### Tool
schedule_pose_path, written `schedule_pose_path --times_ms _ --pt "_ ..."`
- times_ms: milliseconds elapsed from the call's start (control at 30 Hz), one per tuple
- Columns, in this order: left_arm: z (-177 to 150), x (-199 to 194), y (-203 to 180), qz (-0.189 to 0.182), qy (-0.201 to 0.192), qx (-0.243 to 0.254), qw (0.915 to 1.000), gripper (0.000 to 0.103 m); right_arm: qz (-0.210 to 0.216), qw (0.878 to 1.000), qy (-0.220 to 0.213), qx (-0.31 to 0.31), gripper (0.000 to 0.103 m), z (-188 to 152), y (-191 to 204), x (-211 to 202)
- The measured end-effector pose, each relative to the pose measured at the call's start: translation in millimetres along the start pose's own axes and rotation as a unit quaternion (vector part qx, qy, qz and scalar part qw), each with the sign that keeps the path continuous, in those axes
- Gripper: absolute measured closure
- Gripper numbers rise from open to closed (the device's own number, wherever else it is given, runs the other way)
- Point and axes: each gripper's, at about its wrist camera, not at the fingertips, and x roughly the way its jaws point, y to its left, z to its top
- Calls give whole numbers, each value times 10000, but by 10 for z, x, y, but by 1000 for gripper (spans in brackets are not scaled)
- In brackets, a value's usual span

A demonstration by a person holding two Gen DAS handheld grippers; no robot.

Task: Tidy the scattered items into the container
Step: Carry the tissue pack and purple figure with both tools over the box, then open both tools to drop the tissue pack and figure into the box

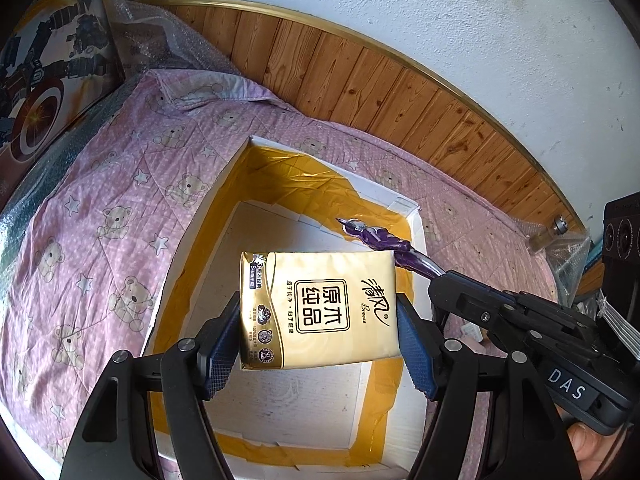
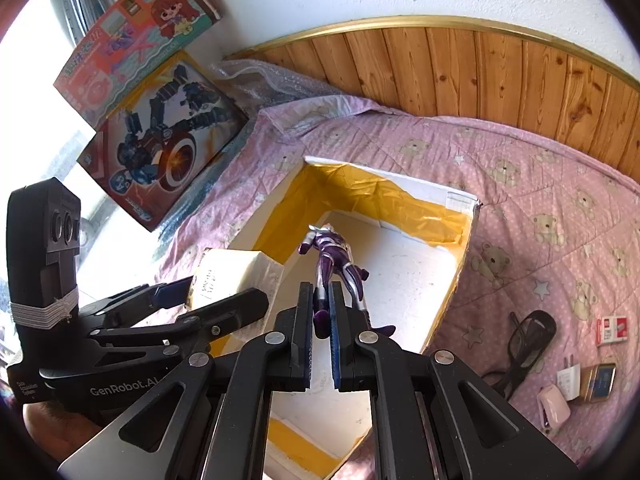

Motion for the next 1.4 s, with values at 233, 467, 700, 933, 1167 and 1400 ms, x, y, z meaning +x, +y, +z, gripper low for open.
schedule_pose_path --times_ms 233,467,700,933,1167,1400 --pt "118 277 63 112 366 -70 9992 32 -8 9992 200 337 96 93 -160 255" --pt "226 588 189 264 715 -269 9967 32 63 9959 327 847 96 188 -350 483" --pt "311 922 260 523 1002 -337 9930 31 -48 9936 511 1010 95 242 -484 720" --pt "396 1209 284 770 1122 -234 9904 31 -327 9946 645 747 95 278 -484 907" --pt "458 1428 325 866 1159 -242 9892 31 -595 9944 699 525 95 309 -494 1045" --pt "500 1589 336 1018 1160 -61 9880 31 -711 9938 784 347 95 354 -531 1160"
